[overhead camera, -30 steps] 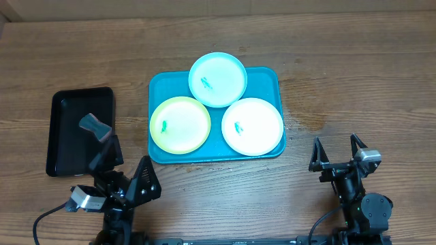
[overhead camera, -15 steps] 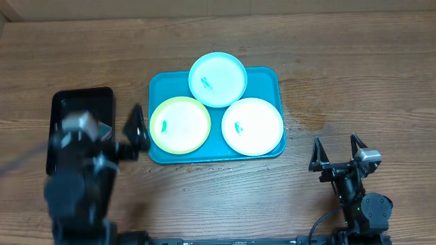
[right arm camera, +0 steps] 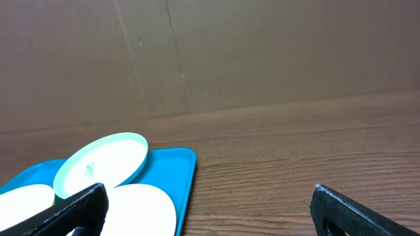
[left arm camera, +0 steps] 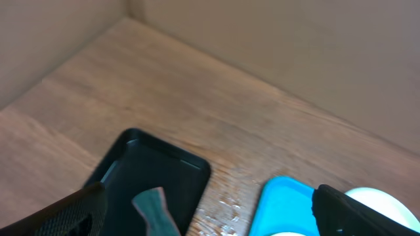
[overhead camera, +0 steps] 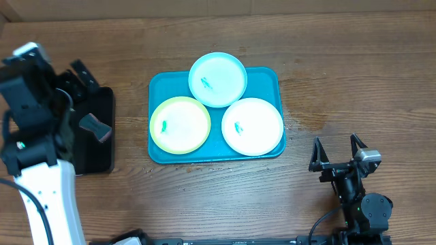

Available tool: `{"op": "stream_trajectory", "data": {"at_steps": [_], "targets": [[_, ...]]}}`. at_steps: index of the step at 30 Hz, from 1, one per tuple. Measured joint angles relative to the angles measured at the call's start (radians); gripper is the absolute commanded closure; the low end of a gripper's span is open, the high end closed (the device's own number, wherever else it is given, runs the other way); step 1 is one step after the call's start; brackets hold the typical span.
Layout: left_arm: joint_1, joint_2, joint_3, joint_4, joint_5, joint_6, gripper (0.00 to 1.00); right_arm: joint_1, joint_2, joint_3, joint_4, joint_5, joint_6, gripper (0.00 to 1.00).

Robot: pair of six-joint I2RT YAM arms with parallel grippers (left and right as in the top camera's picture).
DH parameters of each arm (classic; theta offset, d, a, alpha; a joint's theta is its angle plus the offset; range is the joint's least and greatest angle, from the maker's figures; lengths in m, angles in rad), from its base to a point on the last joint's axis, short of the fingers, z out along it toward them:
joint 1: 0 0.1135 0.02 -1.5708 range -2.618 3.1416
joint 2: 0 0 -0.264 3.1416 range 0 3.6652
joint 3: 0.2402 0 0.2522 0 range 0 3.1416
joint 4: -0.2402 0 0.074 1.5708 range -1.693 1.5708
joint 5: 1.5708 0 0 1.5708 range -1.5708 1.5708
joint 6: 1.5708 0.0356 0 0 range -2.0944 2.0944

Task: Clean dirty plates on tray and stack at the side
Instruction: 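Move the left gripper down to the sponge in the black tray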

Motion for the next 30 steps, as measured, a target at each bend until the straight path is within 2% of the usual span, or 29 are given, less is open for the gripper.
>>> {"op": "stream_trajectory", "data": {"at_steps": [11,30], "targets": [[0.144,0.343,0.015,-0.055,-0.016,-0.079,0.00,0.000,0.000,0.000,0.000,0.000,0.000,0.00],[0.150,0.730,0.015,-0.015,-0.016,-0.097,0.00,0.000,0.000,0.000,0.000,0.000,0.000,0.00]]}}
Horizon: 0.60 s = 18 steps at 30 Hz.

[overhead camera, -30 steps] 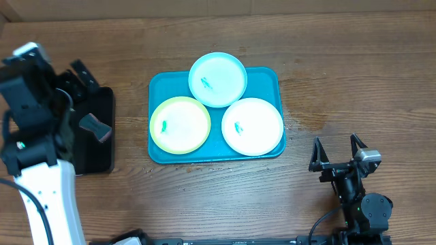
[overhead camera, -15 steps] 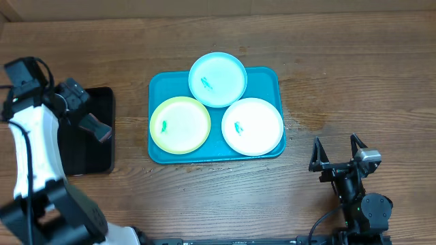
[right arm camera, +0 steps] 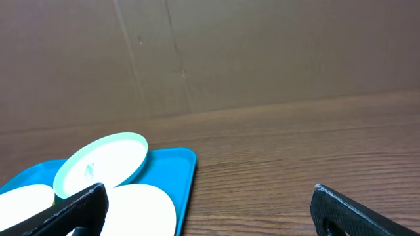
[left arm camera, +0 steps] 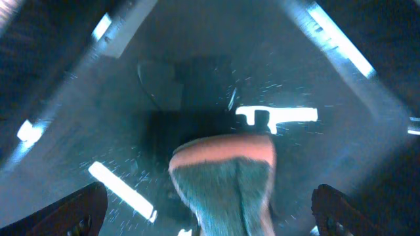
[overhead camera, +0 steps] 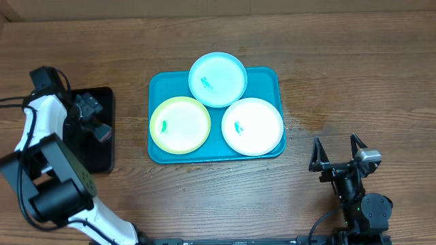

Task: Clean dirty plates on tray and stack at the side
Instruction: 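Move the left gripper down to the sponge in the black tray, then grasp the grey-and-orange sponge with the left gripper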

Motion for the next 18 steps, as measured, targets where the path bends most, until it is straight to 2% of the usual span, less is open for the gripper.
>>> {"op": "stream_trajectory", "data": {"at_steps": [2,4,5,6,8,10,11,13,14,15,16,17,18], "targets": [[0.000,0.033,0.000,0.005,0.000,0.000,0.01,0.000,0.000,0.000,0.000,0.000,0.000,0.00],[0.000,0.058,0.000,0.008,0.000,0.000,0.18,0.000,0.000,0.000,0.000,0.000,0.000,0.00],[0.000,0.063,0.000,0.008,0.000,0.002,0.28,0.000,0.000,0.000,0.000,0.000,0.000,0.00],[0.000,0.064,0.000,0.010,0.000,0.000,0.43,0.000,0.000,0.000,0.000,0.000,-0.001,0.00],[0.000,0.064,0.000,0.014,0.002,-0.004,0.79,0.000,0.000,0.000,0.000,0.000,0.000,0.00],[0.000,0.064,0.000,0.015,0.004,-0.007,0.94,0.000,0.000,0.000,0.000,0.000,0.000,0.00],[0.000,0.064,0.000,0.014,0.004,-0.007,0.96,0.000,0.000,0.000,0.000,0.000,0.000,0.00],[0.000,0.064,0.000,0.015,0.004,-0.005,0.95,0.000,0.000,0.000,0.000,0.000,0.000,0.00],[0.000,0.064,0.000,0.014,0.004,-0.005,0.81,0.000,0.000,0.000,0.000,0.000,0.000,0.00],[0.000,0.064,0.000,0.014,0.004,-0.005,0.52,0.000,0.000,0.000,0.000,0.000,0.000,0.00],[0.000,0.064,0.000,0.014,0.004,-0.005,0.14,0.000,0.000,0.000,0.000,0.000,0.000,0.00],[0.000,0.064,0.000,0.014,0.004,-0.004,0.00,0.000,0.000,0.000,0.000,0.000,0.000,0.00],[0.000,0.064,0.000,0.012,0.004,-0.004,0.00,0.000,0.000,0.000,0.000,0.000,0.000,0.00]]}}
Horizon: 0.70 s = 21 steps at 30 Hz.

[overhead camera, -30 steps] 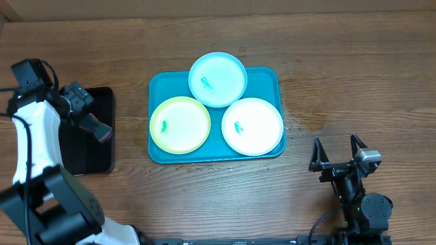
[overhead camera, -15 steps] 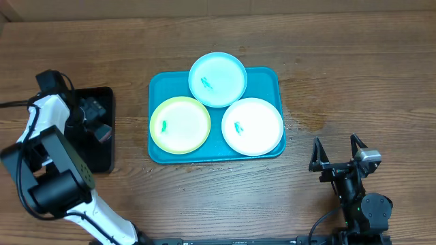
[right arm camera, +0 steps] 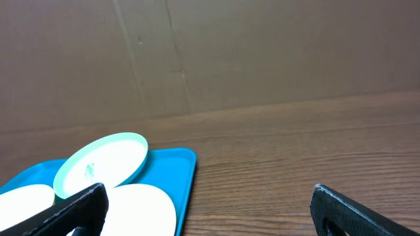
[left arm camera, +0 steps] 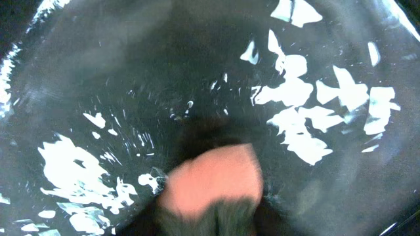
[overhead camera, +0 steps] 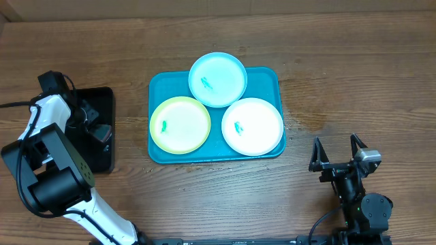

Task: Clean dirty plates on tray and stack at the side
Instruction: 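Grasp the grey-and-orange sponge with the left gripper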

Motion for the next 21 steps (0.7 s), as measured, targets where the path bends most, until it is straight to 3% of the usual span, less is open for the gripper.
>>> {"op": "stream_trajectory", "data": {"at_steps": [11,16,18,21], "targets": [[0.001,0.000,0.011,-0.137,0.081,-0.002,0.03,0.000,0.000,0.000,0.000,0.000,0.000,0.00],[0.003,-0.001,0.014,-0.164,0.142,-0.005,0.35,0.000,0.000,0.000,0.000,0.000,0.000,0.00],[0.003,-0.001,0.014,-0.175,0.163,-0.001,0.57,0.000,0.000,0.000,0.000,0.000,0.000,0.00],[0.002,-0.001,0.014,-0.180,0.193,-0.006,0.82,0.000,0.000,0.000,0.000,0.000,0.000,0.00]]}}
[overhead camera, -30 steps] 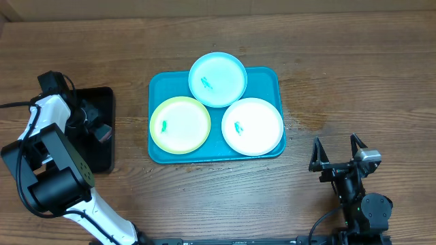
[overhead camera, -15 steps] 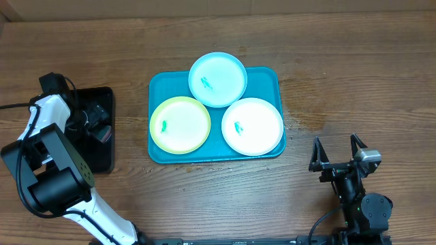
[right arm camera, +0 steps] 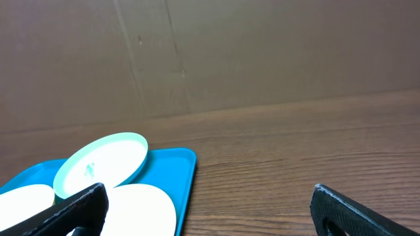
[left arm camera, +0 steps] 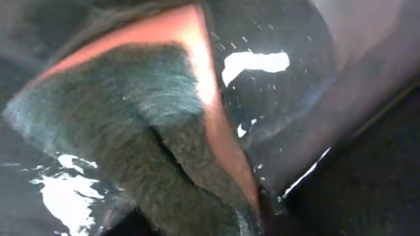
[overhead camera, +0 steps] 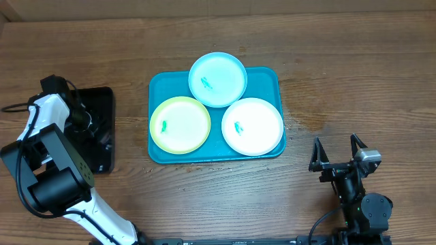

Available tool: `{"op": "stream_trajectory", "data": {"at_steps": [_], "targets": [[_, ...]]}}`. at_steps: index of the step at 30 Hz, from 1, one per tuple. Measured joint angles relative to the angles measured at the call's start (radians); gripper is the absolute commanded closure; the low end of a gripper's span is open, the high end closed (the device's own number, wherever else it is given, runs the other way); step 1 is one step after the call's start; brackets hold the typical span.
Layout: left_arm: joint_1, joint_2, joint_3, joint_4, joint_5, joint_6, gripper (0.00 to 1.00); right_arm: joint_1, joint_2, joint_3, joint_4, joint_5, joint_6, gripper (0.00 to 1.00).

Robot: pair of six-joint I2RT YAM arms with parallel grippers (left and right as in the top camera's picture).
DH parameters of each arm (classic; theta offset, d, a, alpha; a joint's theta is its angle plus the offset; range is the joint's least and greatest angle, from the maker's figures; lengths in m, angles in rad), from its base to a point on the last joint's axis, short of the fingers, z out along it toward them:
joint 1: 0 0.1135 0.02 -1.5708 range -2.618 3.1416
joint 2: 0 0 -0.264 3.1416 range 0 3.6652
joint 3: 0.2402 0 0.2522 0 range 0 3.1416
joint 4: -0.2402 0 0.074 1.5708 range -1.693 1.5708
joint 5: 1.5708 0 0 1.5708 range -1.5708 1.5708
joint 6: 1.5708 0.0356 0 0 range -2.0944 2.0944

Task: Clean dirty plates on tray and stack at the side
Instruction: 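Grasp the grey-and-orange sponge with the left gripper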

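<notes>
A blue tray holds three plates, each with a small green smear: a light blue plate at the back, a green plate at the front left and a white plate at the front right. My left gripper is down in the black tray at the left. A sponge, green scouring face with an orange side, fills the left wrist view, creased as if pinched. My right gripper stands open over the table at the front right, holding nothing.
The black tray's wet floor glistens beside the sponge. Bare wooden table lies right of the blue tray. A cardboard wall stands behind the table. The right wrist view shows the tray corner and the light blue plate.
The sponge was at the bottom middle of the left wrist view; now it fills the view, tilted and creased. My left gripper has stayed low in the black tray. The right arm has not moved.
My left gripper was open, raised beside the black tray with the sponge lying in it. Then it was open right above the sponge, then pressed down close over it. Now it is shut on the sponge. Plates and right arm have stayed put.
</notes>
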Motion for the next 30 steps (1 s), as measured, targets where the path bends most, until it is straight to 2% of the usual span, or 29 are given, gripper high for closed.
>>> {"op": "stream_trajectory", "data": {"at_steps": [2,4,5,6,7,8,9,22,23,25,27,29,30], "targets": [[0.000,0.000,0.000,-0.002,0.011,-0.004,0.94,0.000,0.000,0.000,0.000,0.001,0.000,0.00],[0.000,0.000,0.000,-0.004,0.018,-0.010,0.96,0.000,0.000,0.000,0.000,0.000,0.000,0.00],[0.000,0.000,0.000,-0.003,0.019,-0.009,0.93,0.000,0.000,0.000,0.000,0.000,0.000,0.00],[0.000,0.000,0.000,-0.002,0.019,-0.008,0.75,0.000,0.000,0.000,0.000,0.001,0.000,0.00],[0.000,0.000,0.000,0.001,0.018,-0.008,0.45,0.000,0.000,0.000,0.000,0.000,0.000,0.00],[0.000,0.000,0.000,0.007,0.017,-0.010,0.06,0.000,0.000,0.000,0.000,0.000,0.000,0.00],[0.000,0.000,0.000,0.013,0.014,-0.009,0.00,0.000,0.000,0.000,0.000,0.001,0.000,0.00],[0.000,0.000,0.002,0.142,-0.169,-0.012,0.00,0.000,0.000,0.000,0.000,0.000,0.000,0.00],[0.000,0.000,0.002,0.146,-0.173,-0.012,0.09,0.000,0.000,0.000,-0.001,0.000,0.000,0.00],[0.000,0.000,0.002,0.156,-0.182,-0.010,0.46,0.000,0.000,0.000,0.000,0.000,0.000,0.00],[0.000,0.000,0.002,0.163,-0.186,-0.012,0.75,0.000,0.000,0.000,0.000,0.000,0.000,0.00],[0.000,0.000,0.002,0.166,-0.190,-0.012,0.95,0.000,0.000,0.000,0.000,0.000,0.000,0.00],[0.000,0.000,0.002,0.165,-0.190,-0.012,0.96,0.000,0.000,0.000,0.000,0.000,0.000,0.00]]}}
